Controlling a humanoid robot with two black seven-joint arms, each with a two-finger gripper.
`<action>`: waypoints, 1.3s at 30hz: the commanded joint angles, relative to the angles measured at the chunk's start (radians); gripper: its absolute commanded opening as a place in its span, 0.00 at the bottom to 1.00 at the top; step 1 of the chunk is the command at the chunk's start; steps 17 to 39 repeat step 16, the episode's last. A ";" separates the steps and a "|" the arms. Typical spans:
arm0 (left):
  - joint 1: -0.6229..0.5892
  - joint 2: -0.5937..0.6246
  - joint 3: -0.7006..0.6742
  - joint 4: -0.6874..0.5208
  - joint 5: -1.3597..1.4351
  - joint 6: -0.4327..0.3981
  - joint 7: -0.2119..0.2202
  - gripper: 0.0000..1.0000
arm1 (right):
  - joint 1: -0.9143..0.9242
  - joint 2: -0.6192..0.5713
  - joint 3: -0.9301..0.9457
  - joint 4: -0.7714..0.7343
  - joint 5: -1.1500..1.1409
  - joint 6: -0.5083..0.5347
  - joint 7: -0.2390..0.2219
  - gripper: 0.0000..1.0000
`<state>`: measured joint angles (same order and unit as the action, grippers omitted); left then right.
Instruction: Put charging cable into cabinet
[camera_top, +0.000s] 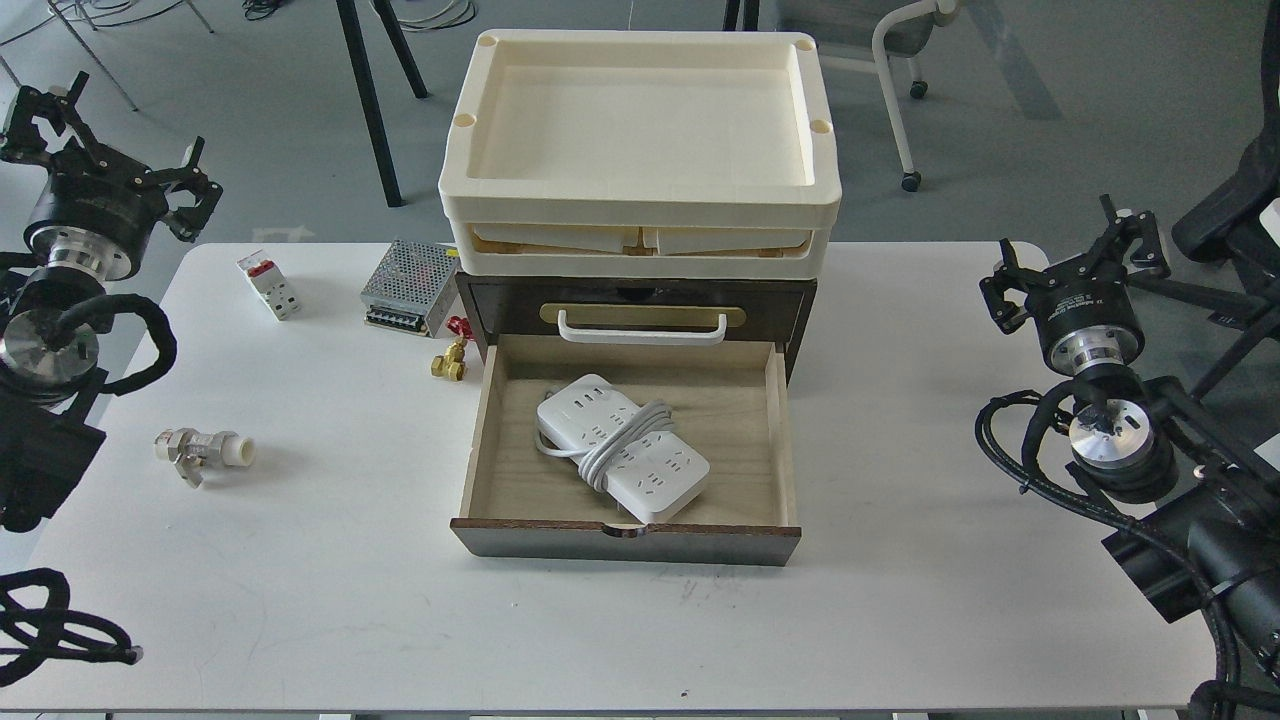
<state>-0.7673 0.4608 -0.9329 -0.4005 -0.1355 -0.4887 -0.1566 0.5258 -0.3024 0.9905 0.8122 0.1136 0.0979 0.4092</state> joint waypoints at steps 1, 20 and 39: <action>0.002 -0.011 0.002 0.000 0.001 0.000 0.003 1.00 | 0.000 0.000 -0.001 0.001 0.000 0.003 -0.001 1.00; 0.003 -0.073 0.002 0.009 0.002 0.000 0.002 1.00 | 0.011 -0.001 -0.006 0.004 -0.003 0.013 0.003 1.00; 0.003 -0.073 0.002 0.009 0.002 0.000 0.002 1.00 | 0.011 -0.001 -0.006 0.004 -0.003 0.013 0.003 1.00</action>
